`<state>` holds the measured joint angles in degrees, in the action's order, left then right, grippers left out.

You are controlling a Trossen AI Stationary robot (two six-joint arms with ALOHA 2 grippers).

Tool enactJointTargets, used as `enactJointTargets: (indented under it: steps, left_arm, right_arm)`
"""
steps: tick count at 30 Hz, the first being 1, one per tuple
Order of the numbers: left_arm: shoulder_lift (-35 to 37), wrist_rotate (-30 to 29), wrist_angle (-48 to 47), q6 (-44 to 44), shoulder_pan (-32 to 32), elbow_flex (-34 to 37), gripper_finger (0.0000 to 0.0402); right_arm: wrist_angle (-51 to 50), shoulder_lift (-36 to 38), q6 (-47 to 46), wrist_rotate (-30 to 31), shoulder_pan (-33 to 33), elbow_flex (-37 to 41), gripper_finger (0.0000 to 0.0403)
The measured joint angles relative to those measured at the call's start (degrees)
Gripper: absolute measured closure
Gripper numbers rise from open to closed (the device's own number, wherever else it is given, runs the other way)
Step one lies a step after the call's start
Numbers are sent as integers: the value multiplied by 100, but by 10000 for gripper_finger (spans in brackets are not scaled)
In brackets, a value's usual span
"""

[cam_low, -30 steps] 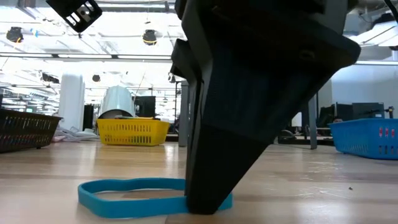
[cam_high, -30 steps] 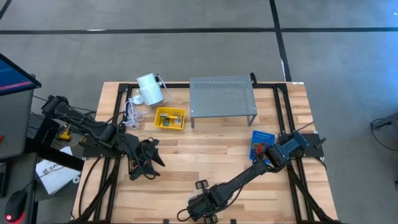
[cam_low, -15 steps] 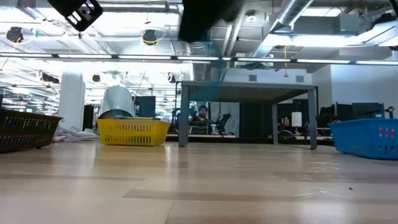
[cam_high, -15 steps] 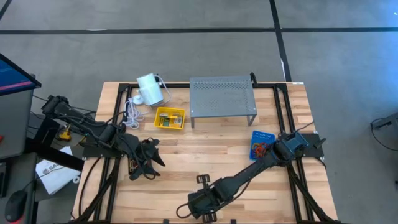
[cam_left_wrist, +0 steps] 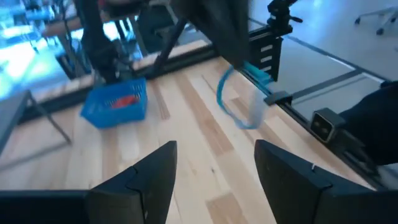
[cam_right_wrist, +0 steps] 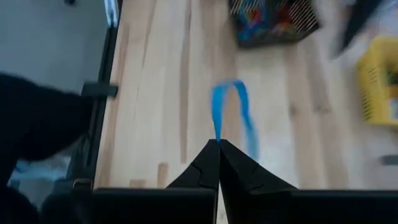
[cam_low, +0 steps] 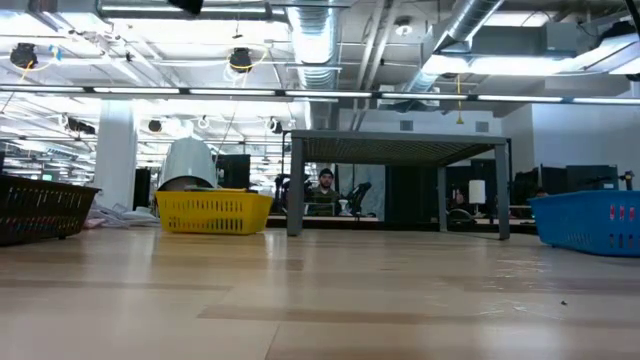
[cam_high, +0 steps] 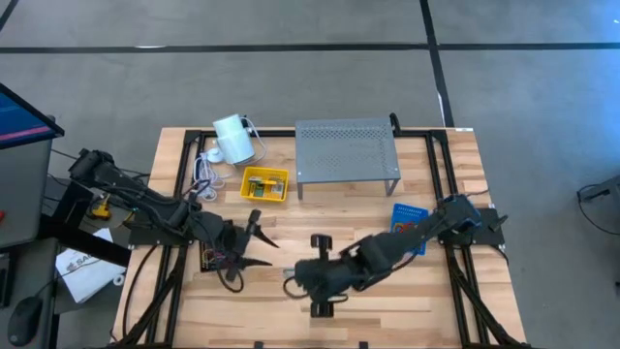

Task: Pick & Place Office Desk Supplies
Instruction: Put the blue rubber band into the black bin

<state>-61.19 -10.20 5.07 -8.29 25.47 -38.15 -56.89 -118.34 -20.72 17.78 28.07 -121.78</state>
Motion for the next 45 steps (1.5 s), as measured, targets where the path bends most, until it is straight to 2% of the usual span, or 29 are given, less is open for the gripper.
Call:
enactJointTargets:
  steps: [4,12,15,19,24,29,38,45]
  left_arm:
    - [-397,-106,605,-469,0,2,190]
    - [-922,-663,2147,-1116,0,-1,190]
    - [-1027,-617,2478,-1342,0,-1,190]
    - [-1025,-223,2556,-1382,10,-1,195]
    - [-1025,-159,2557,-1384,137,-1,211]
    - [-1025,-144,2558,-1380,233,-1,251]
    - [-1025,-145,2559,-1378,282,-1,390]
    - [-1025,-148,2550,-1378,280,-1,400]
  right_arm:
    - [129,303,165,48,-83,0,403]
    - [435,393,533,48,-212,0,403]
    - [544,376,615,52,-238,0,403]
    - [651,376,722,67,-238,0,403]
    - [647,376,766,72,-272,0,403]
    - [646,376,766,77,-275,0,403]
    - [642,376,764,77,-266,0,403]
    - [637,373,714,75,-262,2,403]
